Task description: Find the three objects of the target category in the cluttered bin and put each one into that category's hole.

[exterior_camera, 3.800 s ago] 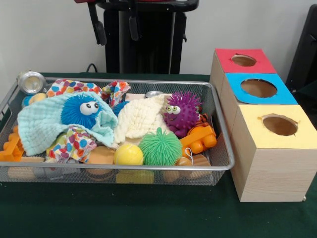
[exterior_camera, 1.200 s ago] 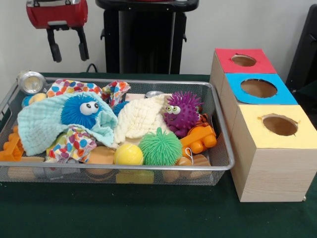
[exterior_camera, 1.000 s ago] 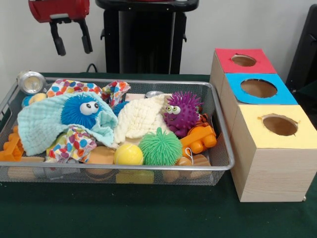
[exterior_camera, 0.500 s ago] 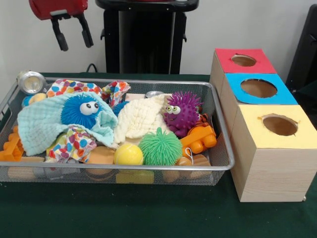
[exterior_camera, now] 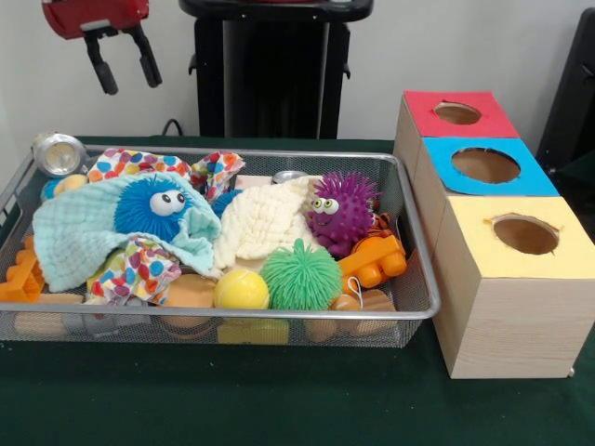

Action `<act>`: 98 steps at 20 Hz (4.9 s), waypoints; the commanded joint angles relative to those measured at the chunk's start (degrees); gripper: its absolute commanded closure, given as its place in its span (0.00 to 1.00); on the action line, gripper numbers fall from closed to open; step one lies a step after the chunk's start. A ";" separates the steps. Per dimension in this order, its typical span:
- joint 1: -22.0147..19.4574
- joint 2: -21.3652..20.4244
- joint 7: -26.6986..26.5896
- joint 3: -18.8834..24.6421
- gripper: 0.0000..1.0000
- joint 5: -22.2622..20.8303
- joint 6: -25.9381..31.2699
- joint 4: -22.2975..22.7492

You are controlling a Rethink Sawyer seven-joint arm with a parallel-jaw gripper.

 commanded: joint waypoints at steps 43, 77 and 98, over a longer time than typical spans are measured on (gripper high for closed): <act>2.79 4.81 -17.98 2.80 0.00 -22.58 14.54 -20.88; 6.02 2.59 -6.31 0.71 0.00 -27.28 4.17 -10.57; 4.54 5.53 -4.33 -0.15 0.00 -28.22 -0.77 -7.29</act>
